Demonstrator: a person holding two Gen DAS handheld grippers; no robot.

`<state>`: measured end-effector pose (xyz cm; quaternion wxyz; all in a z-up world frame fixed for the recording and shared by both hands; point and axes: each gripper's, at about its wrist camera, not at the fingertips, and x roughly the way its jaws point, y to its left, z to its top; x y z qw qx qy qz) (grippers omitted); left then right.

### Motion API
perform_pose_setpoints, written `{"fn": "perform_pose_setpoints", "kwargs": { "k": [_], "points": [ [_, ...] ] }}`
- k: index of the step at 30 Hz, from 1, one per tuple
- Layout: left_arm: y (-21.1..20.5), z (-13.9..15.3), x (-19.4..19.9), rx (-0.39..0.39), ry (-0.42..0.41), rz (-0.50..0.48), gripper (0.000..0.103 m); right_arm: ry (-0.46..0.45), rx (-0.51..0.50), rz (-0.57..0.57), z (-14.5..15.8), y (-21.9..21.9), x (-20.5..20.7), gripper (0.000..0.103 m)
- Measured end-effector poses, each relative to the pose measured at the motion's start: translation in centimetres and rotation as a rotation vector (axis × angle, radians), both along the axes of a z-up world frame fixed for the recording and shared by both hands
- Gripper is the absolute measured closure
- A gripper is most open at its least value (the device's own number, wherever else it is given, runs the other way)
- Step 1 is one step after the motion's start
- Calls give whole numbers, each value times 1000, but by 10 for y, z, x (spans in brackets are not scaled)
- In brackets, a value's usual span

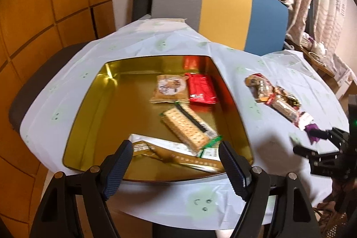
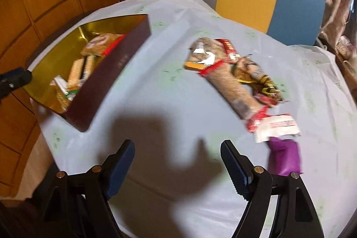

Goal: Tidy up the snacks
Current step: 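Move both tools away from the tin to the snack pile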

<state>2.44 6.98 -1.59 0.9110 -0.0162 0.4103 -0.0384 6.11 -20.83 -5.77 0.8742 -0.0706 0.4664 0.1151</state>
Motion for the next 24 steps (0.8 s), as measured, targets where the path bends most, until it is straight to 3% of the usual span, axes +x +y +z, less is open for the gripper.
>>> {"fn": "perform_pose_setpoints", "kwargs": {
  "k": [5,13,20,24],
  "points": [
    [-13,4,4,-18,24,-52,38,-38,-38,-52,15,-39,10,20],
    [-50,16,13,25,17,-158,38,-11,-127,-42,21,-81,27,19],
    [-91,26,40,-54,77,-254,38,74,-73,4,-10,-96,27,18],
    [-134,31,66,-39,88,-308,38,58,-27,17,-16,-93,18,17]
  ]
}}
